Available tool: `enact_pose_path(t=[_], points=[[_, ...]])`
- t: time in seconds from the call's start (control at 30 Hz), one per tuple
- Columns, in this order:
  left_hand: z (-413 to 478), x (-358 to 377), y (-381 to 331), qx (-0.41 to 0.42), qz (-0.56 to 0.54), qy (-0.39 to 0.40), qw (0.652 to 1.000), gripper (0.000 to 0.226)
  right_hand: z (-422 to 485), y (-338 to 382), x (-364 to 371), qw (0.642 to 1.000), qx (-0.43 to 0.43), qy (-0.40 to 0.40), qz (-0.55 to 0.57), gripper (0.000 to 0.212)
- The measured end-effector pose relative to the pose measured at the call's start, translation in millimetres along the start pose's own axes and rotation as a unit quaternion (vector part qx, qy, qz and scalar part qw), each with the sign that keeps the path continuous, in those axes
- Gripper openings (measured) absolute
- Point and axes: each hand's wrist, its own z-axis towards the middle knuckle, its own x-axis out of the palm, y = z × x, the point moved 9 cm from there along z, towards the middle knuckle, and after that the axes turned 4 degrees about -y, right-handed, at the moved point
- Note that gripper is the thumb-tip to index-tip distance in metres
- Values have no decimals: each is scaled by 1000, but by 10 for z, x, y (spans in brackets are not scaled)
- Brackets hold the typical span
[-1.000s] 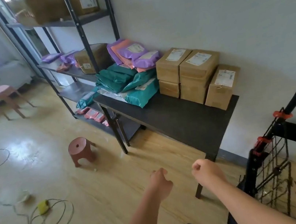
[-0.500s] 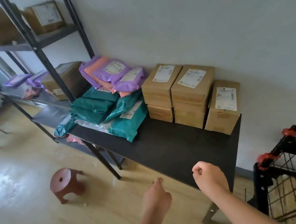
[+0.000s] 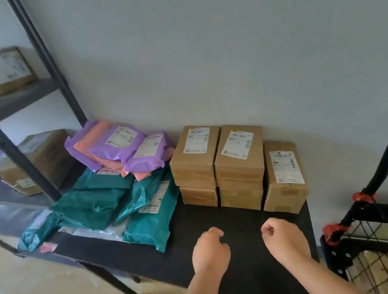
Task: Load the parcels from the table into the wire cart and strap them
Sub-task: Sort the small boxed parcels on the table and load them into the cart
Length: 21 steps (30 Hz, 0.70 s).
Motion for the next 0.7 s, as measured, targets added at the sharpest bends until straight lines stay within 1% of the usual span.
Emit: enact_pose_path(t=[0.07,0.13,0.2,0.27,0.33,0.43,0.47,0.57,0.63,0.7], points=[[193,-224,-167,50,-5,-34,998,38,115,124,-84,999,17,-37,-4,7],[370,-478,-351,105,-14,-74,992,31,220,248,-161,996,38,-78,1,12],[544,-689,-534,155,-28,-102,982,23,311,353,-217,991,53,-118,27,20],[712,-854,-685,182,-53,-120,975,20,402,470,-315,984,53,-160,53,24],[867,-968,-803,191,-77,-126,970,19,523,604,-464,980,44,-187,60,22],[1082,-1008,-958,202,-92,-112,969,23,743,776,-716,977,36,-200,61,9],[1146,-1002,-1005,202,-97,-104,969,26,811,810,-789,976,35,-205,68,13],[1307,-949,-1157,194,-119,-81,970,35,1019,802,-897,971,56,-209,100,33],[1386,-895,-1273,192,-124,-68,971,40,1166,755,-864,972,83,-184,122,41],[1461,-829,-1353,180,-125,-57,974,44,1278,698,-808,971,104,-166,138,46]])
